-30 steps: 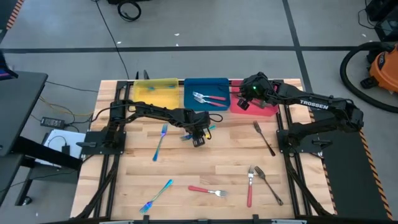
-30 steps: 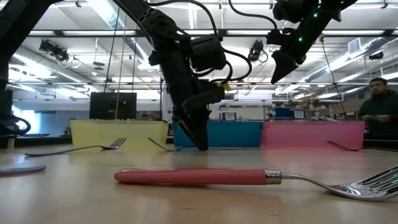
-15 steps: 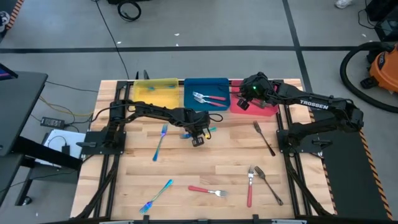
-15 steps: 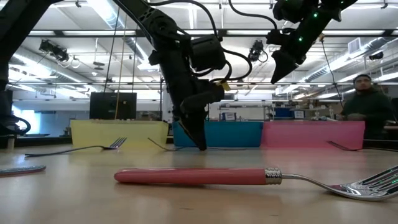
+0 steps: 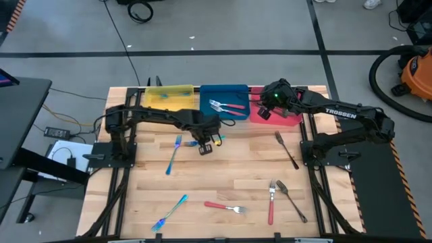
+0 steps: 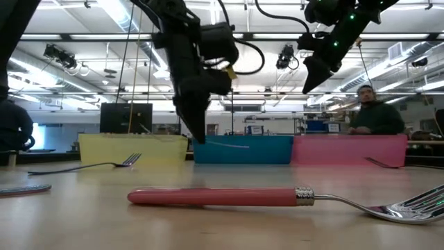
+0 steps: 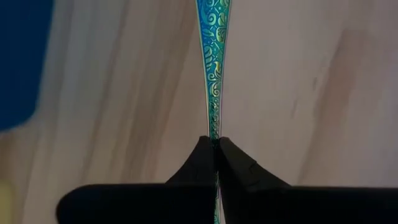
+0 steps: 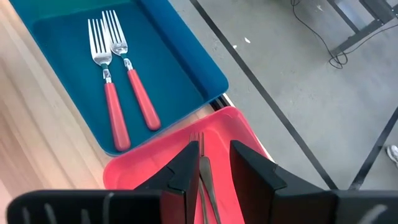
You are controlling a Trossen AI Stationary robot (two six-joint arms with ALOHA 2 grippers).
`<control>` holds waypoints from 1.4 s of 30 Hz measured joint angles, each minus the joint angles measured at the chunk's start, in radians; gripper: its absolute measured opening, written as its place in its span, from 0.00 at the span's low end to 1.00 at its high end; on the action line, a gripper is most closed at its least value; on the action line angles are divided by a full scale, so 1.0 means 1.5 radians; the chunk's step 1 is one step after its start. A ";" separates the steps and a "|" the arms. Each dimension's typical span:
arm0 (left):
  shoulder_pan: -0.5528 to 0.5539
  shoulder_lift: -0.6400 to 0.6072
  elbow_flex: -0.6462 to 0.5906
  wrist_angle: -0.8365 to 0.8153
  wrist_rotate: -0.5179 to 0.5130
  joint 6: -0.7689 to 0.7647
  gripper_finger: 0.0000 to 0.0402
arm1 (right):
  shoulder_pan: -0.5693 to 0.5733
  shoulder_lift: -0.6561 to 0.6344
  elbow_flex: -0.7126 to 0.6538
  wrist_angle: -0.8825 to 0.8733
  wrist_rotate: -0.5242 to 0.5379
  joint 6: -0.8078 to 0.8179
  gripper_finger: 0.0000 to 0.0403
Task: Sort silverware by color (type)
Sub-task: Put the blue fork into the yellow bin
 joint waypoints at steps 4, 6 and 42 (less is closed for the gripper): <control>0.017 -0.038 0.000 -0.027 0.000 0.005 0.00 | 0.000 0.000 0.000 -0.012 0.000 0.000 0.24; 0.028 -0.066 0.000 -0.032 -0.002 0.019 0.00 | 0.000 0.000 0.000 -0.016 0.000 0.000 0.24; 0.482 -0.161 0.002 -0.125 0.013 0.231 0.02 | 0.000 0.000 -0.001 -0.031 -0.035 -0.016 0.24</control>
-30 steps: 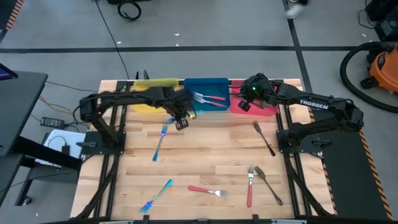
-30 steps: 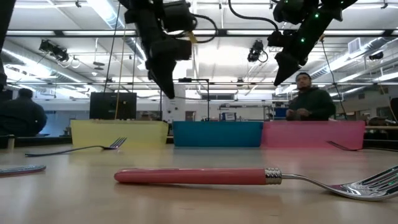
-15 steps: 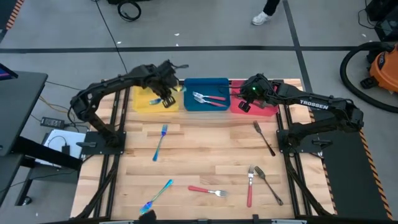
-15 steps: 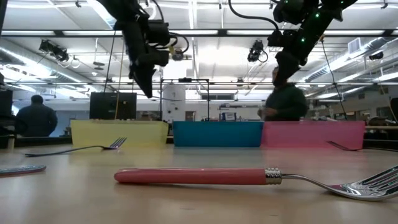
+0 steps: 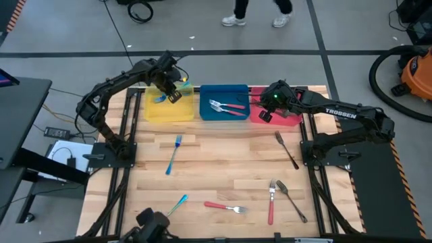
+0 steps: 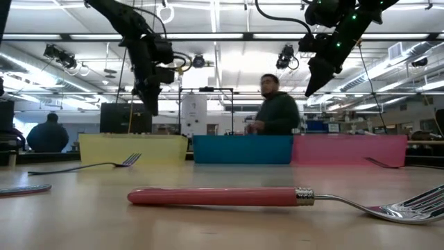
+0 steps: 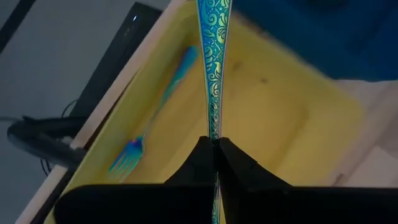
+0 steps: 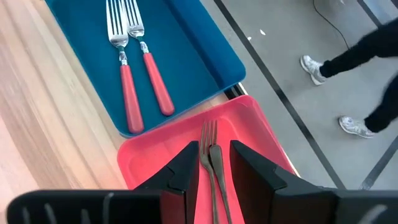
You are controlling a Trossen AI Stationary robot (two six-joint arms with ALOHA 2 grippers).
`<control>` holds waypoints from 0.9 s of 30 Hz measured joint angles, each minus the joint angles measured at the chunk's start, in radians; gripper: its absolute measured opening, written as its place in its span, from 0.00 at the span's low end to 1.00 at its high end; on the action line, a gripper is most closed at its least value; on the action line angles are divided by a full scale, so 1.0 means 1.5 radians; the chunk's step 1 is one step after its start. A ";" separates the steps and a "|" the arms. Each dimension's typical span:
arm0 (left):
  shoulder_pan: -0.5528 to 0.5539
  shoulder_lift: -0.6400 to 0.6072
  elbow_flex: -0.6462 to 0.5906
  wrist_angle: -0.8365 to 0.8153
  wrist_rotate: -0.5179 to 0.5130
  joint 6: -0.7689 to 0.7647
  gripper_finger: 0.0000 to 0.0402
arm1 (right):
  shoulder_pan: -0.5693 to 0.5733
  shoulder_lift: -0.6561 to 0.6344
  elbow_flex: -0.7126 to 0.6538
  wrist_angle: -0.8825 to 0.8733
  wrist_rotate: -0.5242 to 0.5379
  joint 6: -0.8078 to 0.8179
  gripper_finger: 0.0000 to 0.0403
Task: Sort silverware by color (type)
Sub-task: Put the blue fork into the yellow bin
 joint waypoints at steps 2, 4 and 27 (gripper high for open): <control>0.014 0.018 0.000 -0.003 0.007 0.000 0.01 | -0.001 0.000 0.000 0.000 0.000 -0.011 0.24; 0.023 0.038 0.000 -0.014 0.015 0.000 0.01 | -0.002 0.000 0.000 0.000 0.000 -0.012 0.24; 0.025 0.184 0.000 -0.037 0.039 0.070 0.02 | -0.002 0.000 0.000 -0.056 0.000 0.036 0.24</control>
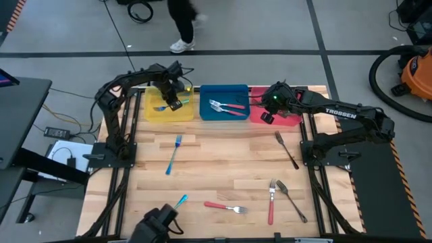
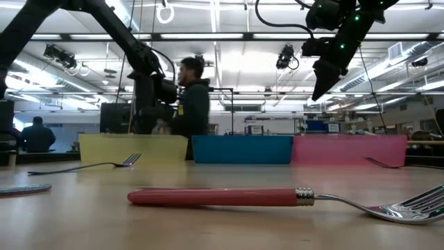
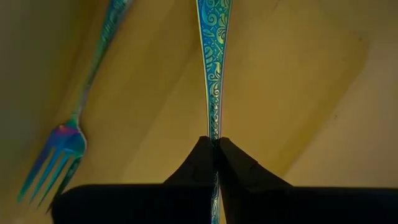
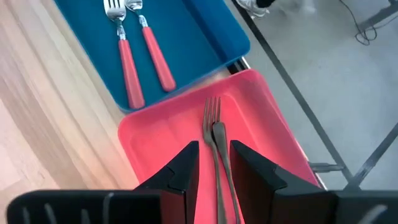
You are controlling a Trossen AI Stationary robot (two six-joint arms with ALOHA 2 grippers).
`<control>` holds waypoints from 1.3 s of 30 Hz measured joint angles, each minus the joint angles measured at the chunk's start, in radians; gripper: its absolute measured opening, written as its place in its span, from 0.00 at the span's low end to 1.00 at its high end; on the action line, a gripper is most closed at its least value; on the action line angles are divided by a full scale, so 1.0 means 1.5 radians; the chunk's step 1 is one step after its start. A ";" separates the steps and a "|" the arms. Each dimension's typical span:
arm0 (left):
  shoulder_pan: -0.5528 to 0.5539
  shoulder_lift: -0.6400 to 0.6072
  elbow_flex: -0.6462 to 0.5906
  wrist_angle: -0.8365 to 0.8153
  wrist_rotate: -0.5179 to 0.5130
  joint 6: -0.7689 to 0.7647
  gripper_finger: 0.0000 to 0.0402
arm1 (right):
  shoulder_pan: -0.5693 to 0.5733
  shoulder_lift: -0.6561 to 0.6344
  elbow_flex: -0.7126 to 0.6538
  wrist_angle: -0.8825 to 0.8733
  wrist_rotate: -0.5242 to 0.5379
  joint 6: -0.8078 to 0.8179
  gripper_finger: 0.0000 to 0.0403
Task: Sort silverware by color (type)
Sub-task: Put the blue fork into the yellow bin, then put the pink fork into the blue bin
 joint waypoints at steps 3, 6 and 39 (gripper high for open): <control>0.000 0.009 0.000 0.001 0.002 0.008 0.03 | 0.000 0.000 0.000 0.000 0.000 0.006 0.24; 0.000 0.011 0.000 0.003 0.002 0.010 0.03 | 0.000 0.000 0.000 -0.002 0.000 0.010 0.24; -0.055 0.011 0.088 -0.082 0.002 -0.025 0.25 | 0.000 0.000 0.000 -0.042 -0.027 0.019 0.24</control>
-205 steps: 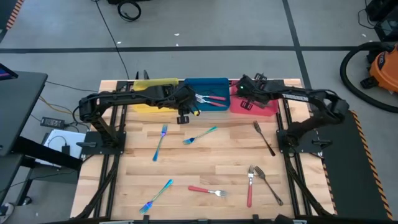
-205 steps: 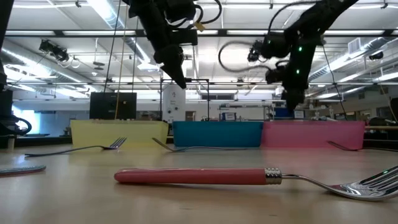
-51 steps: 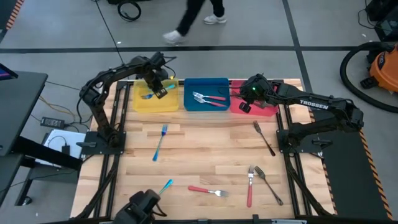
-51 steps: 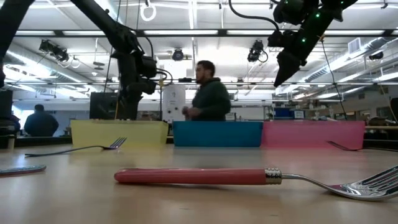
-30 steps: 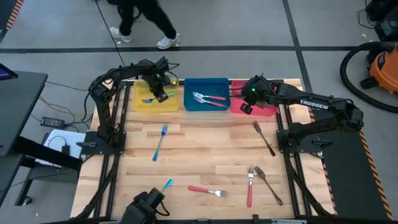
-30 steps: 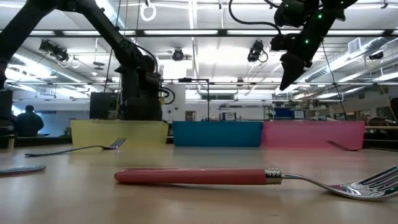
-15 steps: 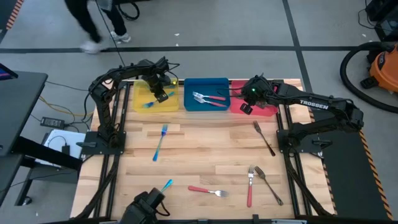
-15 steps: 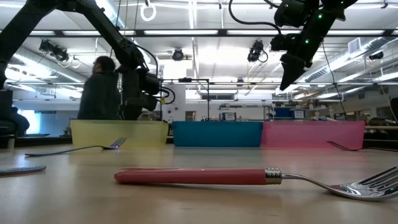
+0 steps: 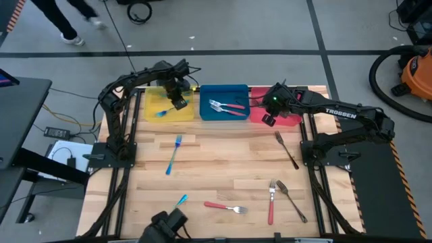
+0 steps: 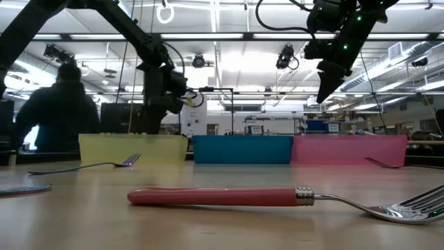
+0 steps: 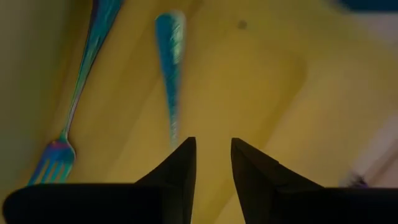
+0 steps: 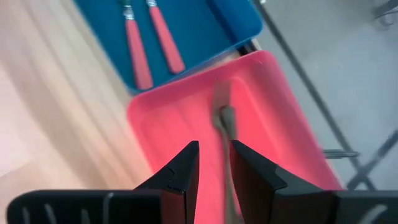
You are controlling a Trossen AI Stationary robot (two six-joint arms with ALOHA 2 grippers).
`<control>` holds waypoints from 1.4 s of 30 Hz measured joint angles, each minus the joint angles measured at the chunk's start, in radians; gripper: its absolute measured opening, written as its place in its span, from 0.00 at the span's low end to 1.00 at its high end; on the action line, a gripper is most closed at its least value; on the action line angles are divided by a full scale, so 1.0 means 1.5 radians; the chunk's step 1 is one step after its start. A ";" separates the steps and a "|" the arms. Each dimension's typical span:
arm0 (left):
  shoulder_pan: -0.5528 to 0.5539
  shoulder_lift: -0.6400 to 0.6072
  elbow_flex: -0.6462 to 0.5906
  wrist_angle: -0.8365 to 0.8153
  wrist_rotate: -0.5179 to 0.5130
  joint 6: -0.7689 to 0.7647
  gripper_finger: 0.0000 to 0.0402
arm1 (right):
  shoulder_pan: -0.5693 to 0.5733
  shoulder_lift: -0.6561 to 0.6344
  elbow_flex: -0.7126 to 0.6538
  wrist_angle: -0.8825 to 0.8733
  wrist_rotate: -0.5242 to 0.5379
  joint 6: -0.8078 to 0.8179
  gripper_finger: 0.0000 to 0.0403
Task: Sort silverware by color (type)
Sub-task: Put the pink fork into the blue bin
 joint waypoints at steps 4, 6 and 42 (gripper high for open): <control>-0.043 -0.001 0.036 -0.032 0.000 -0.005 0.25 | 0.001 0.000 0.000 -0.006 -0.048 0.022 0.24; -0.070 -0.005 0.042 -0.041 0.002 -0.023 0.25 | 0.004 0.000 0.000 -0.012 -0.057 0.026 0.24; -0.641 -0.008 0.042 0.253 0.112 -0.192 0.25 | 0.008 0.000 0.000 -0.022 -0.049 0.009 0.24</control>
